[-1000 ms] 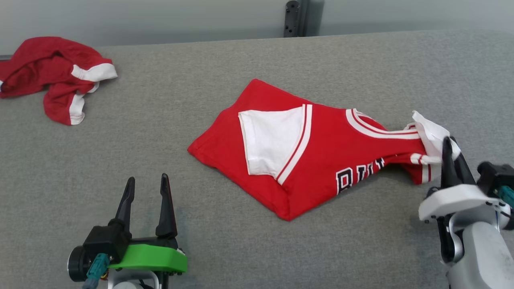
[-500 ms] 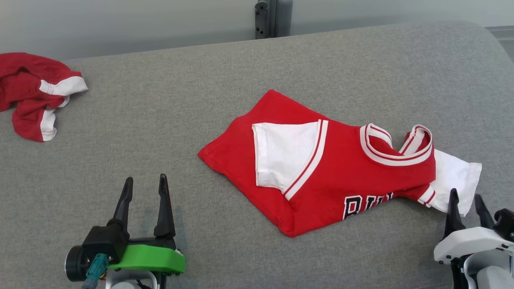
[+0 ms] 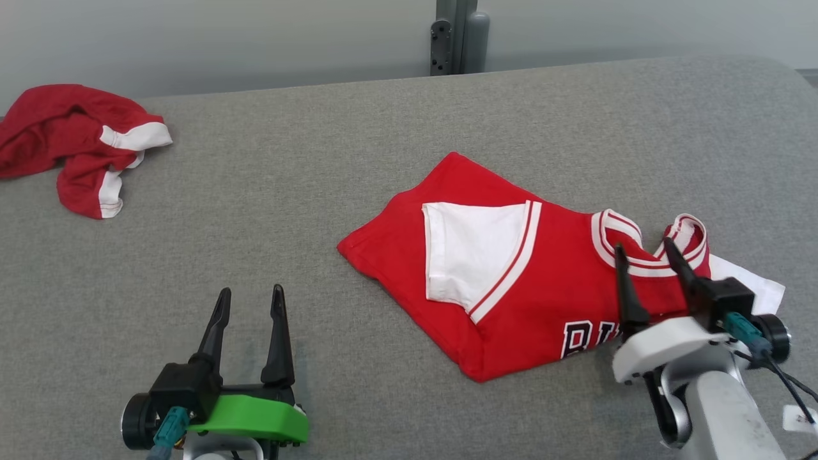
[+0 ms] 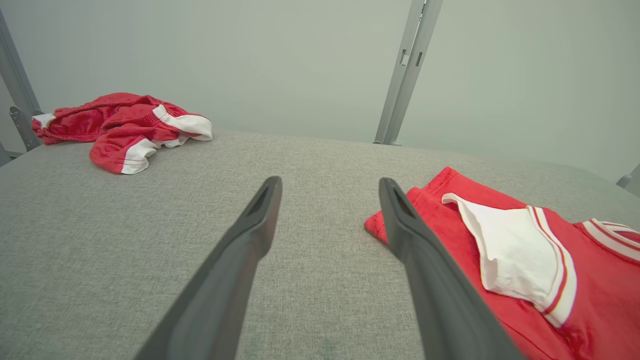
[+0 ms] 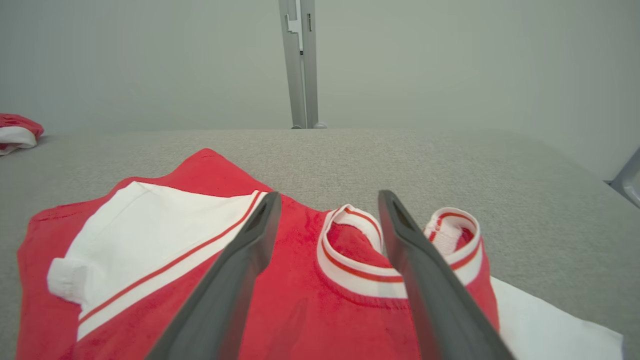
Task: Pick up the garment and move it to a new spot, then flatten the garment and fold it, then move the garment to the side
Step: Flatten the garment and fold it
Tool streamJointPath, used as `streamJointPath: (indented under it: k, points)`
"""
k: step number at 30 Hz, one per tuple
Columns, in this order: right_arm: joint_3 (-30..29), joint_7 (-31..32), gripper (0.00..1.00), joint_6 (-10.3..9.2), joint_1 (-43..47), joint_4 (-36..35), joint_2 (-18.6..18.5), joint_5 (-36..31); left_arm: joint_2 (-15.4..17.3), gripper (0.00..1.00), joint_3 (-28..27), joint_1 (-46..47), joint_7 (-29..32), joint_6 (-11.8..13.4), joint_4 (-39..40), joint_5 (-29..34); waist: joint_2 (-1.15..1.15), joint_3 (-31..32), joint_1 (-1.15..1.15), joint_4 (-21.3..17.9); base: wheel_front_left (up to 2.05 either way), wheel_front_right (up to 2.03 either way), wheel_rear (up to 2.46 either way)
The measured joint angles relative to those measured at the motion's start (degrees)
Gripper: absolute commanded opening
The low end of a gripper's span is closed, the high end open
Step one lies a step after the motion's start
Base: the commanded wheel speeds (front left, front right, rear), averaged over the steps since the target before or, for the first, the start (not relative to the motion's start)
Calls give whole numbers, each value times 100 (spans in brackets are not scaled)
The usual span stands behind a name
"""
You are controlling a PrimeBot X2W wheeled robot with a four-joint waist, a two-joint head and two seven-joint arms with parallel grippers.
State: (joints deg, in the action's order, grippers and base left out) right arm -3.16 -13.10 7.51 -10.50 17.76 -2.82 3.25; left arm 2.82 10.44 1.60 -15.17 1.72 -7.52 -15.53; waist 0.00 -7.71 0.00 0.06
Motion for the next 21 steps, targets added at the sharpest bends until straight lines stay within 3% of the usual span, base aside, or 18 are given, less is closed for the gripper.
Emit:
streamJointPath:
  k: [6, 11, 19, 20, 21]
  points:
    - [1466, 570, 100, 1, -645, 582, -218, -58, 1, 100, 76, 3, 0, 31, 0, -53, 0, -26, 0, 268, 0, 0, 0]
    - [2677, 854, 100, 1, -1072, 1049, -389, 375, 1, 100, 134, 27, 0, 63, 11, -118, 0, -117, 0, 545, 0, 0, 0]
    - [3210, 960, 100, 1, -1608, 1894, -617, 546, 1, 100, 165, 94, 0, 108, 53, -194, 0, -327, 0, 927, 0, 0, 0]
    - [3242, 978, 69, 1, -1668, 2007, -614, 548, 1, 100, 168, 101, 0, 110, 53, -201, 0, -358, 0, 964, 0, 0, 0]
    - [3276, 994, 44, 1, -1725, 2100, -613, 547, 1, 100, 174, 111, 0, 113, 54, -201, 0, -385, 0, 995, 0, 0, 0]
